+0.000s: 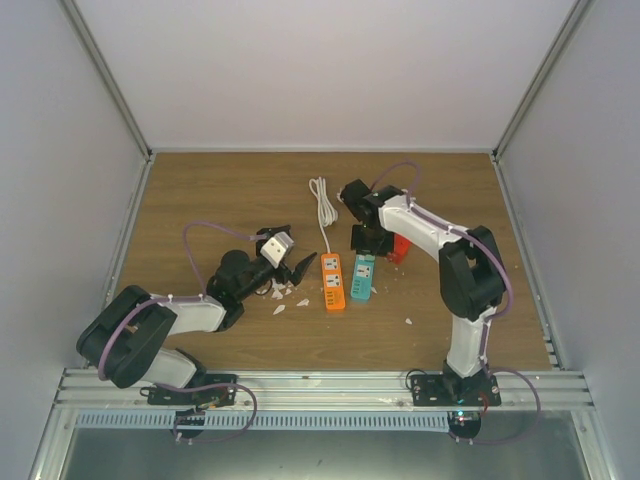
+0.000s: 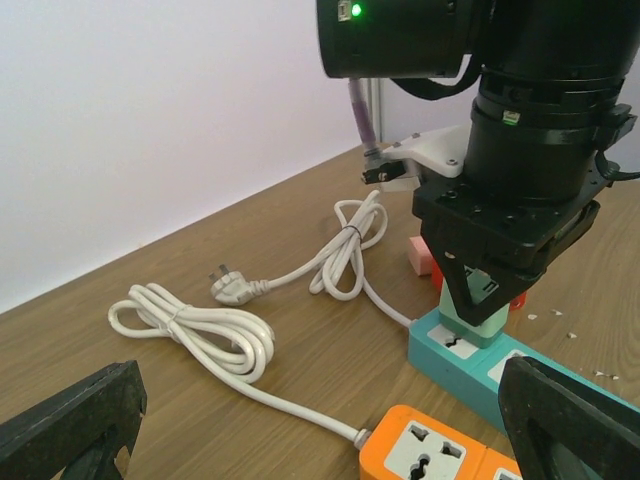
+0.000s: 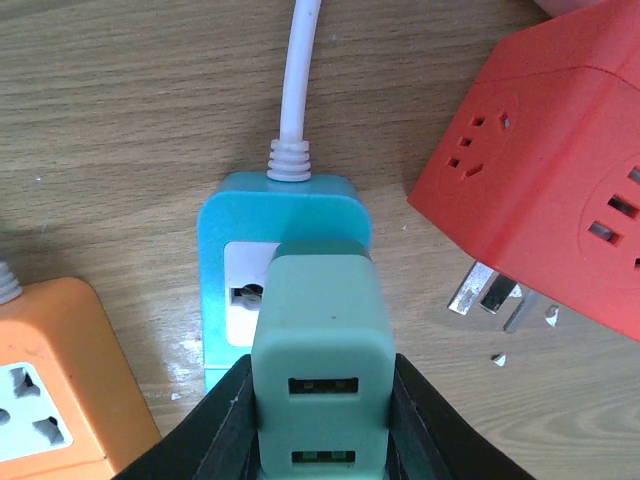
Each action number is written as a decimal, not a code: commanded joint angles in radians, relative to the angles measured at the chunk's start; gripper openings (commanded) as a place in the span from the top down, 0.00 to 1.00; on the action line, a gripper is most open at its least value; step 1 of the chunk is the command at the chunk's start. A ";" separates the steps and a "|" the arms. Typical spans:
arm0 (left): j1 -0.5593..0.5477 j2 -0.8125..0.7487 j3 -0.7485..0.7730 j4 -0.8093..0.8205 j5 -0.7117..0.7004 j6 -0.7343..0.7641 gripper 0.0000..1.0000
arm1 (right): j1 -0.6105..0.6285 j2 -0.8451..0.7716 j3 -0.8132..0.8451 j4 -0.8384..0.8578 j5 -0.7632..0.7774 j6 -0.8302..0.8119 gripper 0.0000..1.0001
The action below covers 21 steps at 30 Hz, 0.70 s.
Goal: Insert the plug
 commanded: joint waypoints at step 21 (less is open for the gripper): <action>0.013 0.032 0.056 0.003 0.030 -0.006 0.01 | -0.091 -0.124 0.086 0.012 -0.121 -0.243 0.10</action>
